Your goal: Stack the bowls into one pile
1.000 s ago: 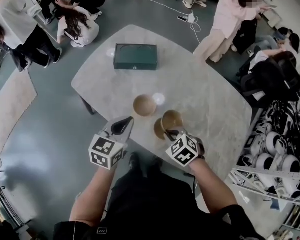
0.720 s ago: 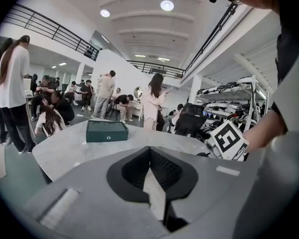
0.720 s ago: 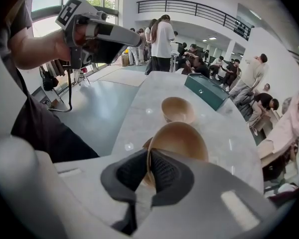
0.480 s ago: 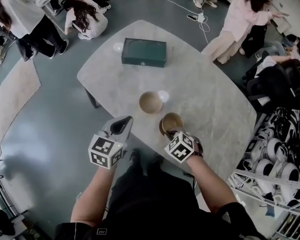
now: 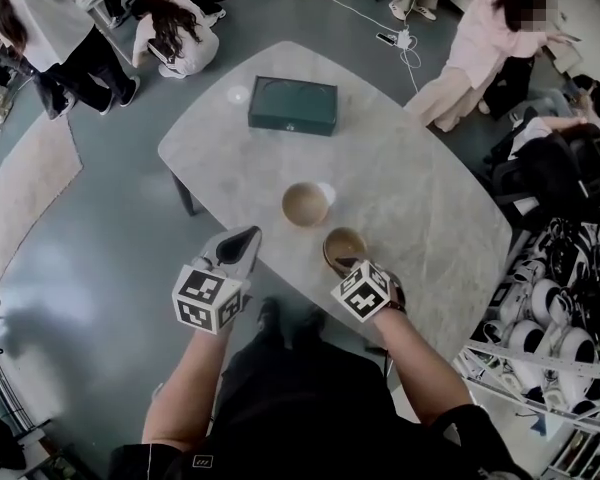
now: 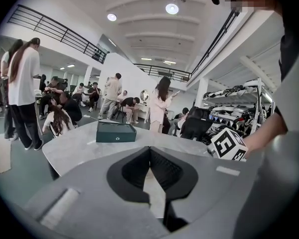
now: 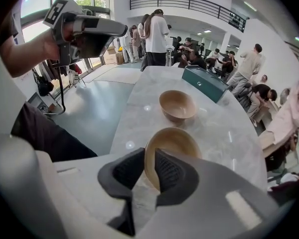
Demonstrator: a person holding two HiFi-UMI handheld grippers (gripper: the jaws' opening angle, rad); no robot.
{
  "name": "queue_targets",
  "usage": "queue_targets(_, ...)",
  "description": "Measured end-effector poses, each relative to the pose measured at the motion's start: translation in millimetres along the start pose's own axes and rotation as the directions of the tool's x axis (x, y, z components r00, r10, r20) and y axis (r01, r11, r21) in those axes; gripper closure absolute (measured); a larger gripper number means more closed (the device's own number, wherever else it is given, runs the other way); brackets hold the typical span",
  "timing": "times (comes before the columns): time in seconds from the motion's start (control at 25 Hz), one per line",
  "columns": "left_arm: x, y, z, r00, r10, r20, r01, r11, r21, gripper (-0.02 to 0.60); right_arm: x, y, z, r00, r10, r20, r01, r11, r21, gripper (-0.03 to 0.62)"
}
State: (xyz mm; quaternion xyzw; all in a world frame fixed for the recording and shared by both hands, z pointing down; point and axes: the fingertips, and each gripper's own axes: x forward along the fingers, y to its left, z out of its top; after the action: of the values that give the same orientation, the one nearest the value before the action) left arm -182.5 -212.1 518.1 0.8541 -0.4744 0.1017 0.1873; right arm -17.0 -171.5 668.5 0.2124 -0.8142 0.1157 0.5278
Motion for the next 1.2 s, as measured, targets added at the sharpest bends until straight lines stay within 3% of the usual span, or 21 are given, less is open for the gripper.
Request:
queue_targets(0.28, 2.5, -6.1, 17.6, 0.998, -0.056, 0.025, 0.055, 0.998, 0.031, 0.571, -24.7, -0.3, 12.0, 0.999, -0.030, 0.045, 0.027, 0.998, 0.060, 0.523)
queue_targets(0.68, -2.2, -12.4, 36.4, 0.987, -0.153, 0.045, 0.149, 0.985, 0.083, 0.571, -68.3, -15.4, 28.8, 0.972, -0.179, 0.154, 0.146, 0.968, 0.207, 0.523)
queue_targets(1.0, -6.5, -18.7, 55.9, 0.979, -0.191, 0.075, 0.181, 0.975, 0.128, 0.571, -129.2, -35.9, 35.6, 0.902, -0.320, 0.291, 0.216, 0.916, 0.338, 0.523)
queue_targets(1.2, -6.5, -34.8, 66.4, 0.975, -0.208, 0.083, 0.194, 0.969, 0.151, 0.571, -177.3, -46.1, 40.5, 0.822, -0.383, 0.421, 0.204, 0.888, 0.412, 0.525)
